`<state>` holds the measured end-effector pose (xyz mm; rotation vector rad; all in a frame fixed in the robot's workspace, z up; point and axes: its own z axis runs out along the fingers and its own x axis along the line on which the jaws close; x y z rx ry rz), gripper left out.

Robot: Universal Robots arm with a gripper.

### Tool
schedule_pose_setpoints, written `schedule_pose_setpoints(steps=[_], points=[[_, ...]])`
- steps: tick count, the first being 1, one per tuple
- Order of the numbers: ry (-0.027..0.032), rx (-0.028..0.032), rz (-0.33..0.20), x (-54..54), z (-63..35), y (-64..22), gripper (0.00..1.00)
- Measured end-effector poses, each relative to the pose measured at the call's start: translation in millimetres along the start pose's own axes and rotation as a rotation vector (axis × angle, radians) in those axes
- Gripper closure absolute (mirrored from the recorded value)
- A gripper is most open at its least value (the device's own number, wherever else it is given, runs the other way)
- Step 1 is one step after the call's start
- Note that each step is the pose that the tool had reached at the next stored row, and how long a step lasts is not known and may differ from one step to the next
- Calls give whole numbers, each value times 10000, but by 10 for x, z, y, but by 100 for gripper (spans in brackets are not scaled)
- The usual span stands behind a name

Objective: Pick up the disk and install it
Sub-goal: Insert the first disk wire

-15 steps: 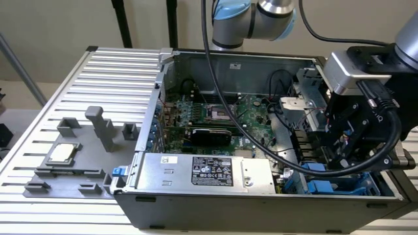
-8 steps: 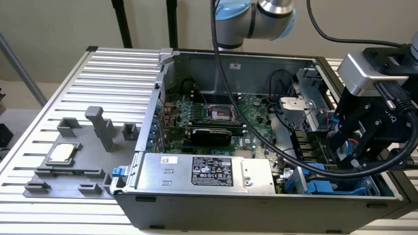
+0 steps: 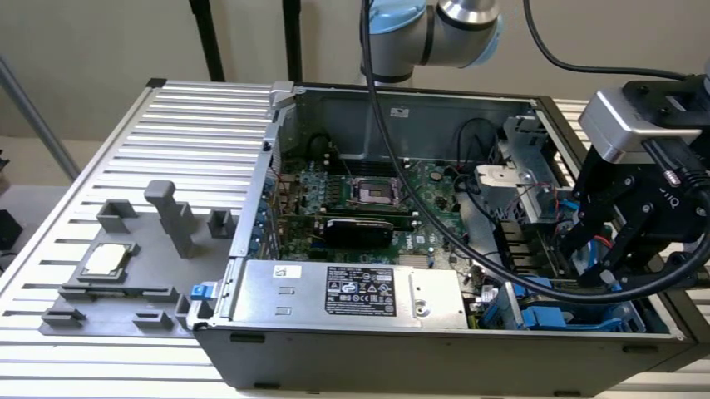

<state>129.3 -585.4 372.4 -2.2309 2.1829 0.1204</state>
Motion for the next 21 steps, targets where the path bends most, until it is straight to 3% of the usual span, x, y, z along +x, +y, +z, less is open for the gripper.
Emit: schedule_pose_setpoints(steps=[10,16,21], points=[[1,0,0,0,1,-1,53],[-4,-51,2,6,15,-233,53],[0,-100,-14,13,88,-323,53]])
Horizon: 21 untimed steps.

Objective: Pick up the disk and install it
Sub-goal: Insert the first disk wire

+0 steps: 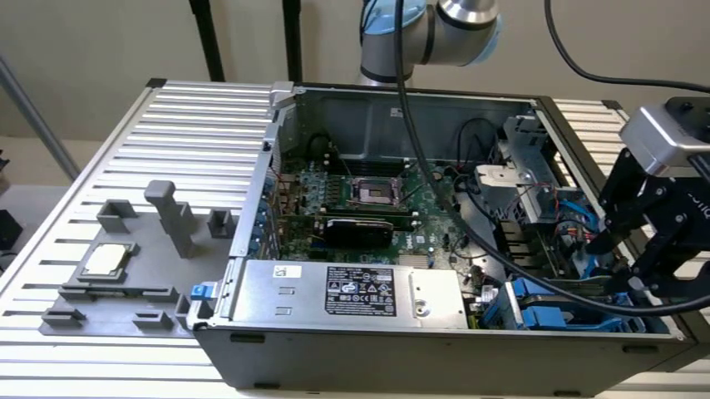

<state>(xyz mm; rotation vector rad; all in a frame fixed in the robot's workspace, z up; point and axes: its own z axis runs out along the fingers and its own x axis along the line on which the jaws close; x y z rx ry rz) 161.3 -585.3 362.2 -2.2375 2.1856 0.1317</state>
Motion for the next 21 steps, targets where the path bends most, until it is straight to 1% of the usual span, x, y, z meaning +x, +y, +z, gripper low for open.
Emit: schedule_pose_setpoints(steps=[3,5,7,8,9,11,12,13,15,17,20,21], points=[[0,-1,-5,-32,58,-4,53],[5,-1,-14,-89,98,-7,53],[25,-2,-20,-143,130,-10,53],[31,-3,-24,-154,141,-9,51],[35,-3,-31,-158,145,-3,45],[37,-5,-50,-159,149,14,45],[38,-5,-55,-159,149,22,39],[40,-8,-57,-157,149,24,39],[41,-14,-58,-118,146,25,39],[36,-30,-56,-38,140,27,39],[24,-70,-54,82,132,30,39],[10,-88,-54,112,131,31,39]])
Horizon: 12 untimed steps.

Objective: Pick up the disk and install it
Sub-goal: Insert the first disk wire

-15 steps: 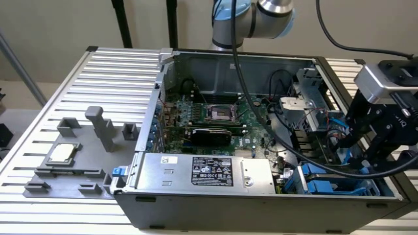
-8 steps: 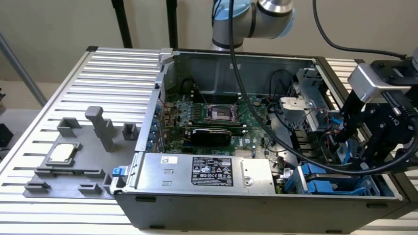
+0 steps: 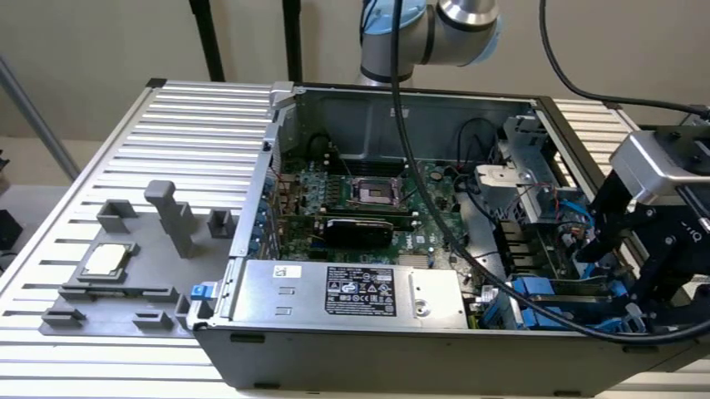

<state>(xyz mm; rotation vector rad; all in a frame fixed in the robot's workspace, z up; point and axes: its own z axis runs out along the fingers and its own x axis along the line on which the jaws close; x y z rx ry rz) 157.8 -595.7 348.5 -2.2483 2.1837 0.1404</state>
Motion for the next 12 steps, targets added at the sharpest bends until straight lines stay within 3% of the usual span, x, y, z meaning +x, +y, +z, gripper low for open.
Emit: schedule_pose_setpoints(steps=[3,9,12], points=[[-135,-28,-6,40,-6,-8,39],[-534,-24,-54,55,-23,-70,39],[-674,-24,-128,62,-23,-72,39]])
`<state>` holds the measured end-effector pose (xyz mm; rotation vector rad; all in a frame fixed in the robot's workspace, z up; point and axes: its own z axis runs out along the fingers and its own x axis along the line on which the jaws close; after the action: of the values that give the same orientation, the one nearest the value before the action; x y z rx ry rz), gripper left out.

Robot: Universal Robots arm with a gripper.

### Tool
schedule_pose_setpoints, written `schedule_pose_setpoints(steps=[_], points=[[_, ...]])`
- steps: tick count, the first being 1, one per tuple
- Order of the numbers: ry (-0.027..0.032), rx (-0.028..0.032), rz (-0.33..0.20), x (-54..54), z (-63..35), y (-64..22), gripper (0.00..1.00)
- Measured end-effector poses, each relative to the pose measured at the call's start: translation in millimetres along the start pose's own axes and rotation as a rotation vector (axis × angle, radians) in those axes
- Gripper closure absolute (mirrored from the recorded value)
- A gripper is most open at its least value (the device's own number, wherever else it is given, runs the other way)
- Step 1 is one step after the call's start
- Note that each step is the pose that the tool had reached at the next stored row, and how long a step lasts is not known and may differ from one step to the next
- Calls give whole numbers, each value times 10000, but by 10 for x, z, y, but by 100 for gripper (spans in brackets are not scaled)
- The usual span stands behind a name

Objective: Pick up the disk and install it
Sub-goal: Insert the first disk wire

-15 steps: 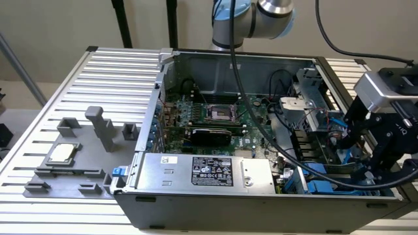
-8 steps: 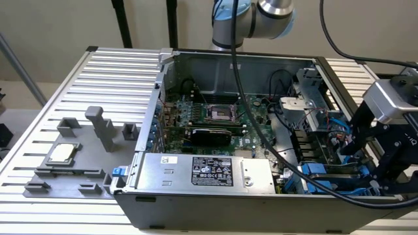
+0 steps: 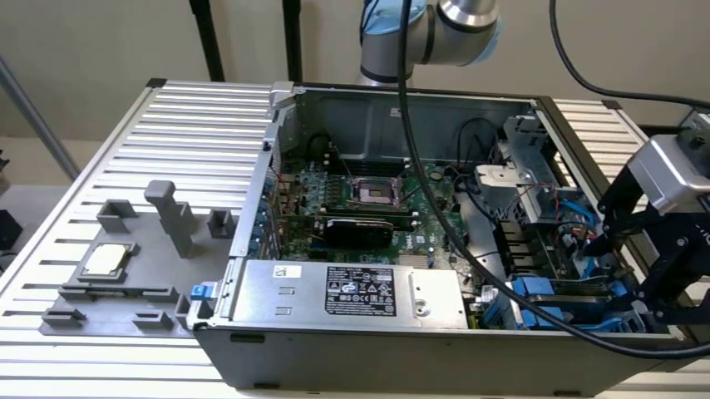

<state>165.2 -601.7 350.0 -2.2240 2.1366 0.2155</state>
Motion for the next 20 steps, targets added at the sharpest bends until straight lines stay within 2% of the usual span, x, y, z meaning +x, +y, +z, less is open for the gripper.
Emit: schedule_pose_setpoints(steps=[3,4,5,6,7,8,11,12,14,16,19,20], points=[[-32,14,-137,8,-1,-1,42],[-32,42,-192,12,-2,-1,42],[-30,88,-255,16,-2,0,48],[-29,146,-320,21,-3,-1,48],[-26,219,-390,25,-3,0,55],[-22,300,-460,29,-5,0,55],[-22,581,-692,38,-5,1,55],[-25,655,-765,40,-6,1,55],[-58,747,-919,40,-5,1,55],[-72,772,-1101,40,-2,0,55],[-72,751,-1420,41,-1,5,57],[-71,738,-1530,41,-1,7,64]])
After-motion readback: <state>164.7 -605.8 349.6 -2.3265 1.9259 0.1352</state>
